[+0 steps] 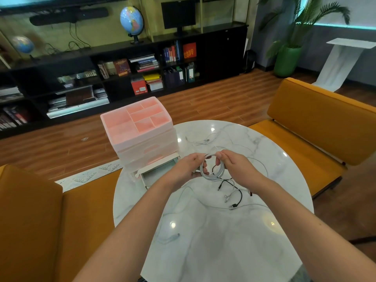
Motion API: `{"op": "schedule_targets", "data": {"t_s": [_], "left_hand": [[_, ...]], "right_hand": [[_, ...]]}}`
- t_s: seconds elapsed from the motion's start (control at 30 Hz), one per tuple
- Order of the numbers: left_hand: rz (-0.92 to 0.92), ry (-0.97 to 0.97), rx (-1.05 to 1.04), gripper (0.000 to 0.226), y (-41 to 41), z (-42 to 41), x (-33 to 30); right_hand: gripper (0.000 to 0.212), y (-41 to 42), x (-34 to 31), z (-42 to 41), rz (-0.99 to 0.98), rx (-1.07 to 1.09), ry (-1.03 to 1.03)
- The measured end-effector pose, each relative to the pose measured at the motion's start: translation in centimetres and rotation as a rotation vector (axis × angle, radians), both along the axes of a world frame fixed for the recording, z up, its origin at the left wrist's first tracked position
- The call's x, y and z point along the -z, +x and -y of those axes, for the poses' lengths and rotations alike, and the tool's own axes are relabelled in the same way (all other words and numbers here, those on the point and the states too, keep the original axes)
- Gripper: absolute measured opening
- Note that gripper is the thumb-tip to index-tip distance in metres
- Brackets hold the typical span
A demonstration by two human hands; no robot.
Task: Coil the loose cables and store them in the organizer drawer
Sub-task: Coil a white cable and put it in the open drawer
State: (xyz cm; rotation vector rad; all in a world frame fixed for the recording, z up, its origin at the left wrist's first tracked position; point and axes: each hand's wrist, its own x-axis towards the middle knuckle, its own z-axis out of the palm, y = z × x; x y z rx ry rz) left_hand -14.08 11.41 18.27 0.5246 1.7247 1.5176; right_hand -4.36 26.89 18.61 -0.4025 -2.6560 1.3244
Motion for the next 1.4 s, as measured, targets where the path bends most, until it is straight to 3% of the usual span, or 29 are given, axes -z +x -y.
{"op": "schedule_targets", "data": {"t_s": [0.2, 0.27, 0.4, 0.53, 0.6, 0.67, 0.73, 0.83, 0.97, 1.13, 1.27, 1.4], "left_hand": [[-0.513, -0.231, -0.105, 0.022, -0.1, -0.3, -0.5], [-0.554, -0.277, -0.115, 0.023, -0.2, -0.4, -0.6], [-0.382, -0.333, -0.101, 0.024, -0.5, -0.4, -1.0], [-0.025, -0.223, -0.016, 0.023, -0.6, 0.1, -2.0], [0.048, -0.164, 0.002, 0.028, -0.7, 0.4, -1.9], [0.053, -0.154, -0.034, 0.039, -0.7, 0.5, -1.8], [-0.104, -0.256, -0.05, 0.045, -0.9, 0.5, -1.6], [-0.363, -0.344, -0.099, 0.039, -1.0, 0.4, -1.0], [-0.395, -0.225, -0.167, 0.028, -0.7, -0.3, -0.1], [-0.557, -0.248, -0.19, 0.018, -0.7, -0.2, 0.6], [-0.357, -0.172, -0.076, 0.025, -0.6, 0.0, -0.3], [-0.014, -0.076, -0.004, 0.035, -0.5, 0.6, -0.9]], "right_hand": [[0.038, 0.0, 0.5, 0.1, 0.036, 0.087, 0.054], [0.036, -0.3, 0.5, 0.2, 0.062, 0.097, 0.078], [0.035, -0.6, 0.7, 0.5, 0.137, 0.114, 0.147], [0.034, -0.9, 0.8, 0.7, 0.183, 0.109, 0.214], [0.033, -1.0, 0.9, 0.7, 0.169, 0.094, 0.181], [0.034, -0.9, 1.0, 0.7, 0.134, 0.094, 0.113], [0.037, -1.0, 1.0, 0.8, 0.105, 0.103, 0.07], [0.039, -1.2, 0.7, 1.1, 0.079, 0.087, 0.053], [0.038, -1.6, 0.2, 1.4, 0.053, 0.08, 0.023], [0.037, -1.7, 0.3, 1.2, 0.061, 0.065, 0.026], [0.034, -1.7, 0.1, 0.6, 0.044, 0.061, 0.001], [0.034, -1.3, -0.1, 0.2, 0.042, 0.05, 0.004]]}}
